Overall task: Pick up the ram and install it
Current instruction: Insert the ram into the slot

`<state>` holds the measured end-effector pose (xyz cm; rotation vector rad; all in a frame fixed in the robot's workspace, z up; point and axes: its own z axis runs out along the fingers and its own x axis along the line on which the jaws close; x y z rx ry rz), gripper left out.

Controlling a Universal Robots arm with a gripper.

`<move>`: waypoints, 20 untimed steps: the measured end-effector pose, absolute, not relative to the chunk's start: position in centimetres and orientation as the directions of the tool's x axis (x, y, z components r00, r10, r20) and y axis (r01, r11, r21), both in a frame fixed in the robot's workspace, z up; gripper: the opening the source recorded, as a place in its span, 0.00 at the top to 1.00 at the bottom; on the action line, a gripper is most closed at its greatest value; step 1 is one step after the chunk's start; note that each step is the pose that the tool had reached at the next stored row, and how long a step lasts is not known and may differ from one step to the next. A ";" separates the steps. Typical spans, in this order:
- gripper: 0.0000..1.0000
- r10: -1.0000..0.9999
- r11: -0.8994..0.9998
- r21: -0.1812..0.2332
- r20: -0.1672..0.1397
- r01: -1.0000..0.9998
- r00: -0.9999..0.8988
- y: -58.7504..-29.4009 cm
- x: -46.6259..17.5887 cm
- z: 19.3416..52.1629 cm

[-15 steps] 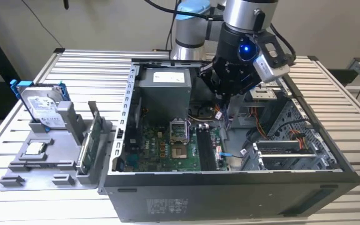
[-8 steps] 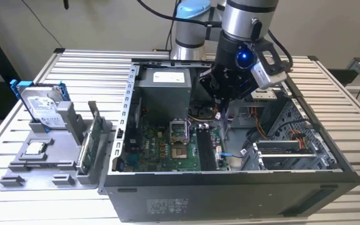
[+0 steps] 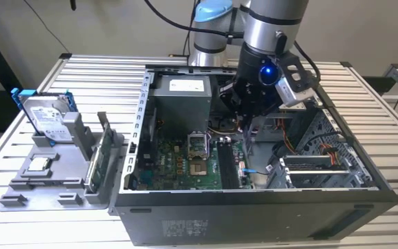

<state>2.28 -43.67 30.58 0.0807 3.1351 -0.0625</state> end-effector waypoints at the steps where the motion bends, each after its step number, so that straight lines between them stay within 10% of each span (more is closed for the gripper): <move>1: 0.86 0.050 0.998 -0.040 -0.006 0.051 -0.999 -43.7 2.3 30.4; 20: 0.86 0.049 0.998 -0.040 -0.008 0.050 -0.999 -44.9 1.8 27.9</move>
